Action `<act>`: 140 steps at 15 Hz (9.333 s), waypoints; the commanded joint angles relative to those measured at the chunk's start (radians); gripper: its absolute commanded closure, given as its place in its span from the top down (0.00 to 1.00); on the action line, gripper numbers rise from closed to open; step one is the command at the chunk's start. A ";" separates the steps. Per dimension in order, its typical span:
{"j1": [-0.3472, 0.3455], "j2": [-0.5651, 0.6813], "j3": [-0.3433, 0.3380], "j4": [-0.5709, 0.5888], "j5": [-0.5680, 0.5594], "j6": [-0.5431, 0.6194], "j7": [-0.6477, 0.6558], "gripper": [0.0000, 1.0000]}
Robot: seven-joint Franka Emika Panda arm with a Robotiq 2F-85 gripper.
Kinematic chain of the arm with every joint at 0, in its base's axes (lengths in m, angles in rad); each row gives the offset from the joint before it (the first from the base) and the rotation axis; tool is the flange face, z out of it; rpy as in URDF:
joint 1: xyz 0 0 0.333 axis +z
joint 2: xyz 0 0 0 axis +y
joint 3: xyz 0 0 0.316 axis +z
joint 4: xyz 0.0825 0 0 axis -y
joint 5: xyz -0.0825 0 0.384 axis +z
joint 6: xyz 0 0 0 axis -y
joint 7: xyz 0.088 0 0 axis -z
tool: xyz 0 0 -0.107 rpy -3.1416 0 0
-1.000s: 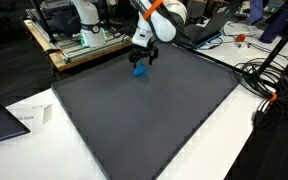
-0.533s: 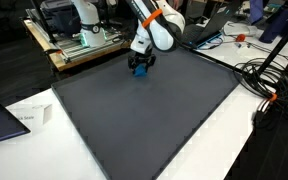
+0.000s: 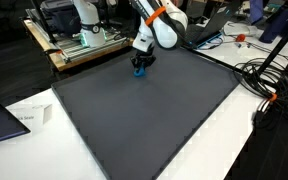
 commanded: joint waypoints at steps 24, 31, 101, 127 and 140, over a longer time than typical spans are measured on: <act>-0.695 -0.546 0.845 -0.324 0.004 -0.039 0.309 0.02; -0.820 -0.655 0.937 -0.324 0.003 -0.110 0.379 0.32; 0.802 -0.049 -0.809 0.063 0.008 0.093 1.477 1.00; 0.096 -0.211 -0.145 -0.038 0.003 0.074 1.225 1.00; -0.234 -0.199 0.206 -0.051 0.003 0.075 1.229 1.00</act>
